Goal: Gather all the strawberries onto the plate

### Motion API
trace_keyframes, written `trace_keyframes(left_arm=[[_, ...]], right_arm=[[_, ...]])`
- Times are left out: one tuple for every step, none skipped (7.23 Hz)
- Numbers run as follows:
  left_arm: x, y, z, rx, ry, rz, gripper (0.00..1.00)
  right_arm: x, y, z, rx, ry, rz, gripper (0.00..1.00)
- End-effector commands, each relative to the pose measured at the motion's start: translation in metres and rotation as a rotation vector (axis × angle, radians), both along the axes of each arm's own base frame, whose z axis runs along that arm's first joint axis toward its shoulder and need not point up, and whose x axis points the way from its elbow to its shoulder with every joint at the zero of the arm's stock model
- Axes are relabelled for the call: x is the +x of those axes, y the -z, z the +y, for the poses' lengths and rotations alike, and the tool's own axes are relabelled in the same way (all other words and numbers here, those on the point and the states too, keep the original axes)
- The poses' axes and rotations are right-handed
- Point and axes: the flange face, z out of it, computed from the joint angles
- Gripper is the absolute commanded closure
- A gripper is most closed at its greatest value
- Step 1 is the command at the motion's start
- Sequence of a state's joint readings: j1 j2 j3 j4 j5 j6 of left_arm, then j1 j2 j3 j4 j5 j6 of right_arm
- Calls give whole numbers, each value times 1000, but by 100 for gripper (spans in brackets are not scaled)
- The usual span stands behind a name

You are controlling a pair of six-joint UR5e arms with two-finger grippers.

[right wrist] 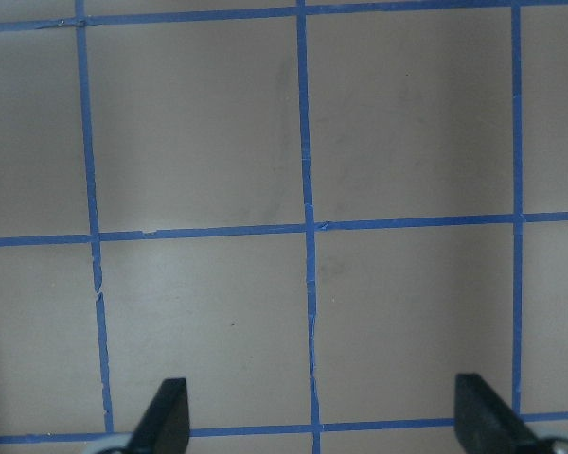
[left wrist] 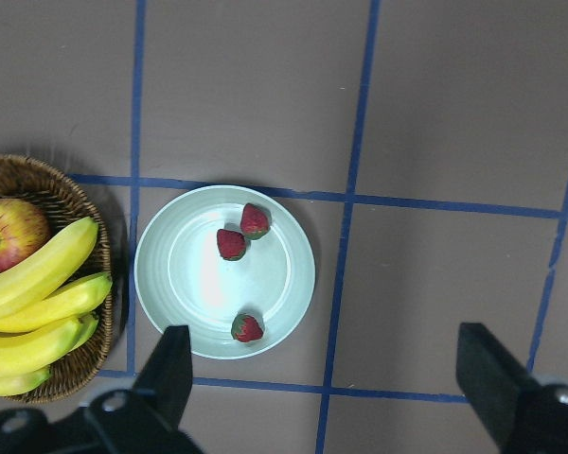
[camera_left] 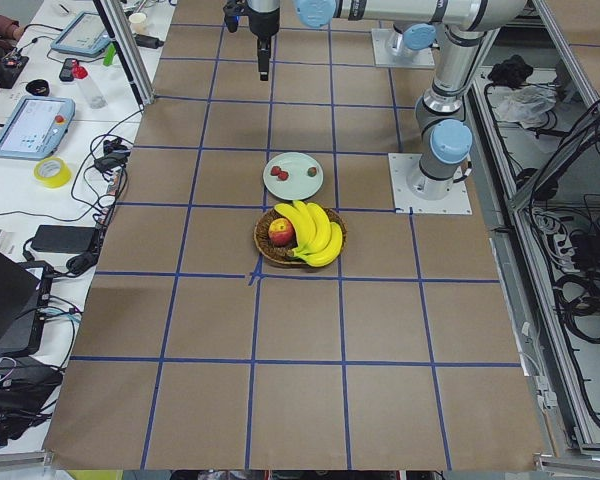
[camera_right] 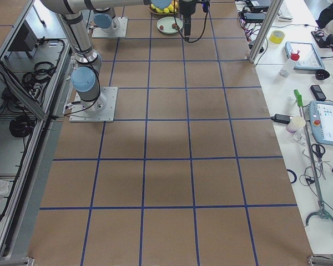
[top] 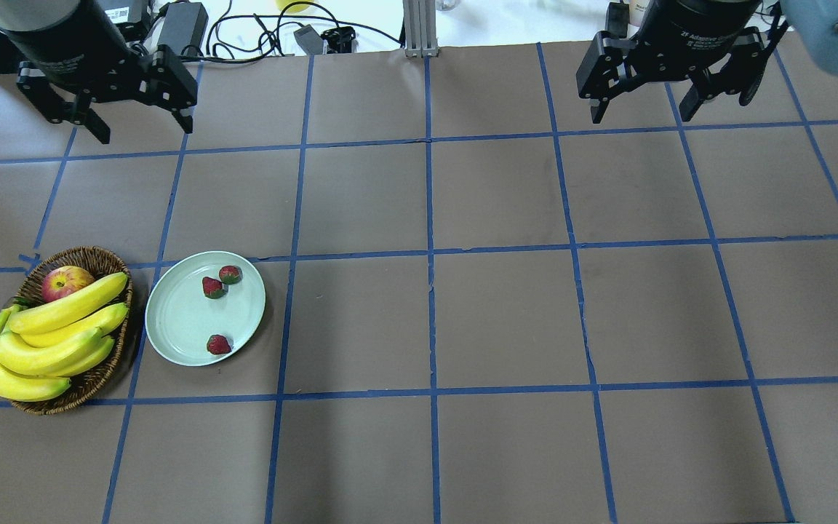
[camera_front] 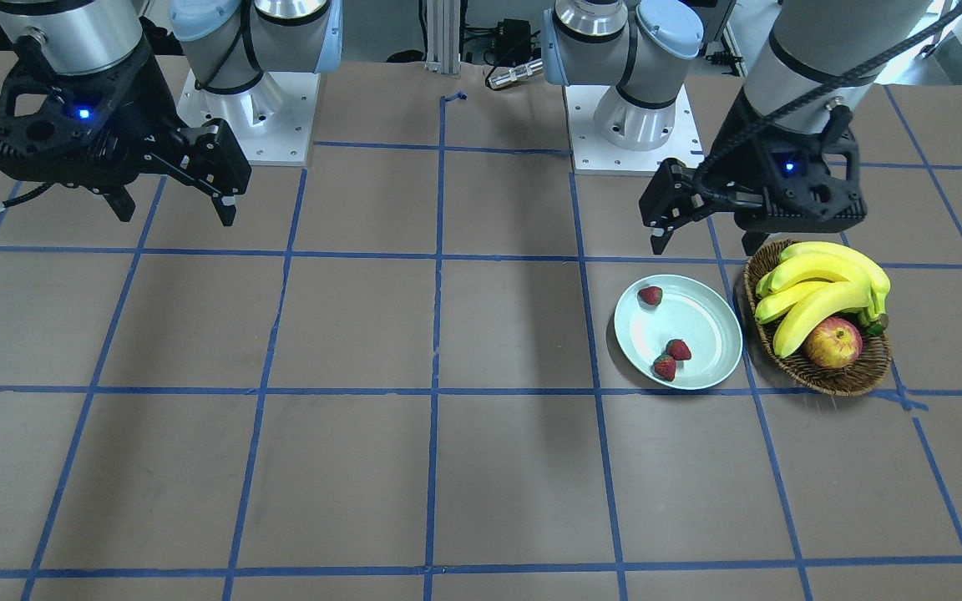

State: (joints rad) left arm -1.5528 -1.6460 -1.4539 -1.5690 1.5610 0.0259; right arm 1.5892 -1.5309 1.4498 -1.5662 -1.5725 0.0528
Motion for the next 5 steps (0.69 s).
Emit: trace_keyframes(left_arm=[[-12, 6, 4, 15, 35, 8, 0], [-10, 9, 4, 20, 32, 8, 0], [-7, 7, 6, 23, 26, 4, 0], [-7, 11, 9, 52, 26, 3, 0], [-7, 11, 10, 57, 26, 3, 0]], right_arm=[[0, 0, 0, 0, 1, 0, 0], [0, 0, 0, 0, 1, 0, 0], [0, 0, 0, -2, 1, 0, 0], [0, 0, 0, -2, 1, 0, 0], [0, 0, 0, 0, 1, 0, 0]])
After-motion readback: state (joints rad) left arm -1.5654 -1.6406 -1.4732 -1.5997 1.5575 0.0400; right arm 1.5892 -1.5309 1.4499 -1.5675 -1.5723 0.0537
